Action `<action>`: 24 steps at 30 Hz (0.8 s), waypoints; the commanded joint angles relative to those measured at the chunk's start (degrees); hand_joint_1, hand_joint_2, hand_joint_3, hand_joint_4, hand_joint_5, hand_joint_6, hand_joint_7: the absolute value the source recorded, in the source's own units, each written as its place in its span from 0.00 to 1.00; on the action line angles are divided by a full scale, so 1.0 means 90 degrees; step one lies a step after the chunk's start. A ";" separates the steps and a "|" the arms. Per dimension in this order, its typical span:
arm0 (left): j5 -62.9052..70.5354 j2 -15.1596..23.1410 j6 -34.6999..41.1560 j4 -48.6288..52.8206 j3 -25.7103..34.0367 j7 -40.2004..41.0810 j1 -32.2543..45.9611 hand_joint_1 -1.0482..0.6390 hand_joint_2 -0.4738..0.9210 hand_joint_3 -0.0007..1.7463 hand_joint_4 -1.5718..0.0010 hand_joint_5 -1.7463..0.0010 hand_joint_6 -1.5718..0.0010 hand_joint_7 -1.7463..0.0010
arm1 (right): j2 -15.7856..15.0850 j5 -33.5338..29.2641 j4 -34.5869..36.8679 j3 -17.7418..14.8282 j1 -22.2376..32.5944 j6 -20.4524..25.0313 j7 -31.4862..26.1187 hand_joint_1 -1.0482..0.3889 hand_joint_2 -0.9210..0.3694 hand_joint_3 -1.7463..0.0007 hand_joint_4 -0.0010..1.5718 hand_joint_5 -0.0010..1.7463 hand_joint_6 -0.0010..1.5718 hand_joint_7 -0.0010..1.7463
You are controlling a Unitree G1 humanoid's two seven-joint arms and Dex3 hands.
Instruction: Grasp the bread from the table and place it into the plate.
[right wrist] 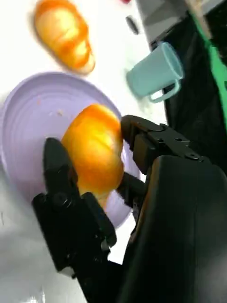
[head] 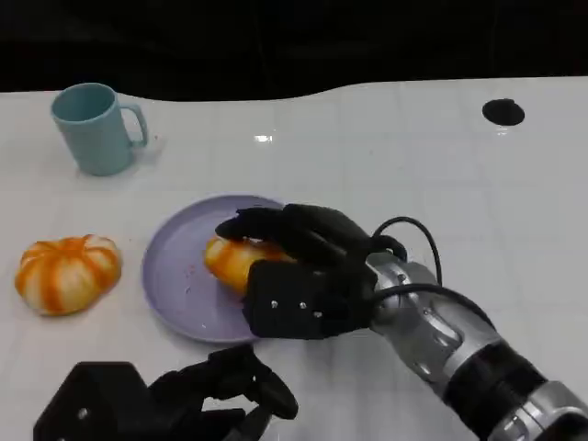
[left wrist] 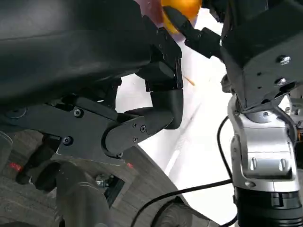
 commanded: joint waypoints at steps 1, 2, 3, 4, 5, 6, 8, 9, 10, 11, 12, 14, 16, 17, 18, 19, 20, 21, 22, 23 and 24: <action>0.0013 0.0028 0.0060 -0.0086 0.0016 0.0050 -0.0037 0.38 0.99 0.35 0.56 0.00 0.68 0.07 | -0.0164 -0.0103 -0.0435 0.0154 -0.0041 0.0355 0.0429 0.22 0.00 0.80 0.00 0.06 0.08 0.00; 0.0023 0.0035 0.0041 -0.0085 0.0016 0.0045 -0.0039 0.38 0.99 0.35 0.56 0.00 0.68 0.07 | -0.0185 -0.0111 -0.0546 0.0164 0.0002 0.0419 0.0465 0.22 0.00 0.80 0.00 0.05 0.07 0.00; 0.0033 0.0036 0.0035 -0.0087 0.0014 0.0050 -0.0042 0.38 0.98 0.35 0.56 0.00 0.68 0.07 | -0.0208 -0.0115 -0.0664 0.0168 0.0045 0.0489 0.0506 0.21 0.00 0.80 0.00 0.05 0.06 0.00; 0.0041 0.0038 0.0034 -0.0089 0.0013 0.0055 -0.0044 0.38 0.98 0.35 0.56 0.00 0.68 0.07 | -0.0228 -0.0115 -0.0778 0.0171 0.0086 0.0564 0.0554 0.20 0.00 0.80 0.00 0.04 0.05 0.00; 0.0048 0.0036 0.0025 -0.0087 0.0012 0.0061 -0.0043 0.38 0.98 0.36 0.56 0.00 0.68 0.07 | -0.0251 -0.0105 -0.0904 0.0171 0.0129 0.0645 0.0618 0.20 0.00 0.80 0.00 0.04 0.05 0.00; 0.0040 0.0028 0.0036 -0.0089 0.0014 0.0065 -0.0045 0.38 0.98 0.36 0.56 0.00 0.68 0.07 | -0.0286 -0.0087 -0.1050 0.0166 0.0187 0.0705 0.0683 0.20 0.00 0.81 0.00 0.04 0.05 0.00; 0.0006 0.0009 0.0053 -0.0085 0.0025 0.0064 -0.0045 0.38 0.98 0.36 0.55 0.00 0.68 0.07 | -0.0365 -0.0059 -0.1346 0.0157 0.0307 0.0807 0.0811 0.20 0.00 0.81 0.00 0.04 0.05 0.00; -0.0006 0.0001 0.0057 -0.0080 0.0030 0.0063 -0.0045 0.38 0.98 0.36 0.55 0.00 0.68 0.07 | -0.0406 -0.0049 -0.1493 0.0151 0.0370 0.0849 0.0872 0.20 0.00 0.81 0.00 0.04 0.05 0.00; -0.0008 0.0000 0.0042 -0.0073 0.0033 0.0055 -0.0047 0.38 0.98 0.36 0.56 0.00 0.68 0.07 | -0.0486 -0.0033 -0.1731 0.0135 0.0476 0.0867 0.0950 0.20 0.00 0.81 0.01 0.04 0.05 0.00; 0.0001 0.0002 0.0029 -0.0071 0.0032 0.0052 -0.0048 0.38 0.97 0.36 0.56 0.00 0.68 0.07 | -0.0562 -0.0017 -0.1947 0.0117 0.0578 0.0864 0.1003 0.20 0.00 0.81 0.01 0.04 0.05 0.01; 0.0001 0.0000 0.0016 -0.0065 0.0036 0.0045 -0.0052 0.38 0.97 0.37 0.56 0.00 0.68 0.07 | -0.0643 -0.0004 -0.2169 0.0099 0.0685 0.0860 0.1049 0.21 0.00 0.81 0.02 0.05 0.06 0.01; 0.0001 -0.0002 -0.0002 -0.0046 0.0045 0.0037 -0.0058 0.39 0.97 0.37 0.56 0.00 0.68 0.07 | -0.0782 0.0034 -0.2593 0.0044 0.0893 0.0902 0.1152 0.21 0.00 0.81 0.03 0.06 0.07 0.01; -0.0007 0.0006 -0.0041 0.0001 0.0069 0.0014 -0.0058 0.39 0.97 0.38 0.56 0.00 0.68 0.07 | -0.0989 0.0188 -0.3165 -0.0102 0.1234 0.0841 0.1213 0.22 0.00 0.81 0.05 0.07 0.08 0.02; -0.0013 0.0009 -0.0060 0.0023 0.0079 0.0002 -0.0056 0.40 0.96 0.38 0.55 0.00 0.68 0.06 | -0.1085 0.0255 -0.3405 -0.0167 0.1392 0.0794 0.1223 0.23 0.00 0.81 0.05 0.07 0.09 0.02; -0.0011 0.0011 -0.0074 0.0036 0.0084 -0.0002 -0.0054 0.40 0.96 0.38 0.55 0.00 0.68 0.06 | -0.1170 0.0291 -0.3609 -0.0218 0.1532 0.0754 0.1205 0.23 0.00 0.82 0.06 0.08 0.09 0.02; 0.0005 0.0018 -0.0078 0.0041 0.0082 0.0002 -0.0055 0.40 0.96 0.39 0.55 0.00 0.68 0.06 | -0.1222 0.0302 -0.3735 -0.0246 0.1624 0.0728 0.1171 0.23 0.00 0.82 0.08 0.09 0.11 0.03; 0.0026 0.0036 -0.0054 0.0037 0.0074 0.0007 -0.0062 0.39 0.95 0.39 0.55 0.00 0.68 0.06 | -0.1276 0.0306 -0.3840 -0.0285 0.1735 0.0629 0.1063 0.24 0.00 0.83 0.10 0.10 0.12 0.03; 0.0024 0.0034 -0.0043 0.0040 0.0079 0.0012 -0.0064 0.39 0.95 0.40 0.56 0.00 0.68 0.06 | -0.1314 0.0327 -0.3931 -0.0336 0.1844 0.0522 0.0957 0.25 0.00 0.84 0.13 0.12 0.15 0.04; 0.0025 0.0038 -0.0053 0.0049 0.0080 0.0008 -0.0065 0.39 0.94 0.40 0.56 0.00 0.68 0.06 | -0.1344 0.0382 -0.4021 -0.0407 0.1971 0.0378 0.0835 0.26 0.00 0.85 0.15 0.14 0.17 0.05; 0.0021 0.0040 -0.0058 0.0056 0.0083 0.0004 -0.0066 0.39 0.94 0.41 0.56 0.00 0.69 0.06 | -0.1368 0.0445 -0.4118 -0.0482 0.2100 0.0254 0.0733 0.28 0.00 0.86 0.19 0.17 0.21 0.07; 0.0012 0.0036 -0.0072 0.0071 0.0088 -0.0001 -0.0064 0.39 0.94 0.41 0.56 0.00 0.69 0.06 | -0.1393 0.0489 -0.4208 -0.0538 0.2208 0.0181 0.0667 0.29 0.00 0.87 0.22 0.19 0.24 0.08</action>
